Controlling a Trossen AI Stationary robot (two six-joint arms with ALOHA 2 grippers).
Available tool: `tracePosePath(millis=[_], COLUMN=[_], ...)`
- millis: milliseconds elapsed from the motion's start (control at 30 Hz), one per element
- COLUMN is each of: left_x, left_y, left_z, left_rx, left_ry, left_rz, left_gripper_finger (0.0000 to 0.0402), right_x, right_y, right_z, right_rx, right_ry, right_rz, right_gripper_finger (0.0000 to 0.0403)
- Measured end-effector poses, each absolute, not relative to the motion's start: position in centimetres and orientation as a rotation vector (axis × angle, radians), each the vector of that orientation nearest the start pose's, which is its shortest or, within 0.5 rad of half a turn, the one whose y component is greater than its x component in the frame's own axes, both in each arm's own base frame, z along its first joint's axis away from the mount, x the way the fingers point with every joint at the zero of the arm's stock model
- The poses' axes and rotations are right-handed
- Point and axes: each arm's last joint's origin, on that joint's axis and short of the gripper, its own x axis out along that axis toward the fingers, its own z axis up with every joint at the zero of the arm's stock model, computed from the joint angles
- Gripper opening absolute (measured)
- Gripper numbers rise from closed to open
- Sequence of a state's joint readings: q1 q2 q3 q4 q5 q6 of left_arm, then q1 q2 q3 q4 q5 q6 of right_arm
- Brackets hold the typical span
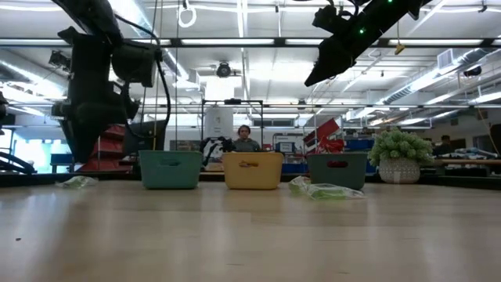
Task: Sort candy
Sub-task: Put the green gummy into the green bin
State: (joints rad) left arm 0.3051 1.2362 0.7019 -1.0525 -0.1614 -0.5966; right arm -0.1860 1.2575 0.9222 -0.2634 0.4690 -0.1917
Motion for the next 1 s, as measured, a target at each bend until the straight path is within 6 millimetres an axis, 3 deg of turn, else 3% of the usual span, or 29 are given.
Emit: tracePosePath(millis=[200,367,633,800,1000], left_x=[15.3,14.8,15.3,15.8,16.4], left_y=[6.2,7.0,7.4,7.7,8.0], left_z=[16.7,15.6,15.5,15.2,14.8], left_rx=[-0.65,-0.685,-0.723,-0.691,-0.654], left_ry=[1.478,1.443,1.372,1.35,1.34], left_rz=[0.82,0.819,0.783,0.767,0.733], left_gripper_finger=[0.0126,0.0159,0.0186,0.0149,0.0046], right_x=[26.0,26.0,26.0,26.0,26.0], right_y=[-6.2,-6.2,-6.2,-6.2,-6.2], right_z=[27.8,27.8,27.8,27.8,27.8], right_rx=[-0.267,-0.267,-0.275,-0.275,-0.276], right_ry=[0.666,0.666,0.668,0.668,0.672], right_rz=[-0.575,-0.575,-0.572,-0.572,-0.571], right_gripper_finger=[0.0156,0.0156,0.0156,0.0155,0.0155])
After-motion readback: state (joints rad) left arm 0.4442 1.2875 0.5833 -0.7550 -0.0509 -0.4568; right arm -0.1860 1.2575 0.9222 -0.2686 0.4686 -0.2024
